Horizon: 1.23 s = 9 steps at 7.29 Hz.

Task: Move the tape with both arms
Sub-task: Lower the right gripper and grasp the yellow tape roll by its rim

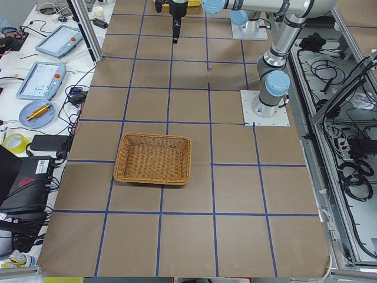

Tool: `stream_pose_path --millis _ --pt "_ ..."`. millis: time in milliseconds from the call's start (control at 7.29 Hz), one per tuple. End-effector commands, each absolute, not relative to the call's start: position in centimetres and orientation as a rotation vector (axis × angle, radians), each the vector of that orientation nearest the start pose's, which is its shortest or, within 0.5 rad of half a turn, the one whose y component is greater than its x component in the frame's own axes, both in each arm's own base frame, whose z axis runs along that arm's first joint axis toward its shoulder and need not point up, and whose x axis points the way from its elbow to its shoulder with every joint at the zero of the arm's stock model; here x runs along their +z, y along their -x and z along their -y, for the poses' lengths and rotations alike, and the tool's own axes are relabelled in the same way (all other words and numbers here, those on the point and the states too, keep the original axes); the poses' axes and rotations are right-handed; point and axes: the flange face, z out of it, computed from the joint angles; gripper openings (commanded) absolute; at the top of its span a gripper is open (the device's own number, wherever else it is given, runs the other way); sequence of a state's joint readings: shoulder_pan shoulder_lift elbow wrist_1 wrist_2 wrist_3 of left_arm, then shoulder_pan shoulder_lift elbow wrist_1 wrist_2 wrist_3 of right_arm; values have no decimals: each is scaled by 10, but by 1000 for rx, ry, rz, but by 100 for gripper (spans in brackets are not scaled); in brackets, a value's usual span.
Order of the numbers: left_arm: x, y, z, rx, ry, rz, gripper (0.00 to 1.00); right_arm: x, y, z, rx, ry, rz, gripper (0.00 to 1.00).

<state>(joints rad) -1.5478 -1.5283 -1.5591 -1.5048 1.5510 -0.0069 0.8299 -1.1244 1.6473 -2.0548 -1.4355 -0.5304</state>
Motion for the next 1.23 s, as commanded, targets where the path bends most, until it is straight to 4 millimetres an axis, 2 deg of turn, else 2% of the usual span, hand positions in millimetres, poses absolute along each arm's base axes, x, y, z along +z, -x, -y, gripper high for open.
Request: stream_pose_path --millis 0,137,274,411,548,685,823,960,1097 --pt "520 124 488 -187 47 -3155 100 256 313 558 -85 -336 -3005 0" --pt "522 124 487 -192 46 -3154 100 265 313 558 -95 -333 -3015 0" --pt "520 124 488 -187 47 -3155 100 292 308 556 -144 -327 -3030 0" --pt "522 124 487 -192 44 -3154 100 324 291 555 -192 -295 -3059 0" --pt "520 124 488 -187 47 -3155 100 347 251 560 -179 -263 -3058 0" --pt "521 124 487 -189 47 -3155 100 361 191 576 -94 -403 -3023 0" --pt "520 124 488 -187 46 -3156 100 377 110 603 -58 -465 -3066 0" --pt "521 124 487 -189 46 -3156 100 373 28 619 -7 -652 -3022 0" --pt "521 124 487 -189 47 -3155 100 357 -44 633 28 -785 -2953 0"
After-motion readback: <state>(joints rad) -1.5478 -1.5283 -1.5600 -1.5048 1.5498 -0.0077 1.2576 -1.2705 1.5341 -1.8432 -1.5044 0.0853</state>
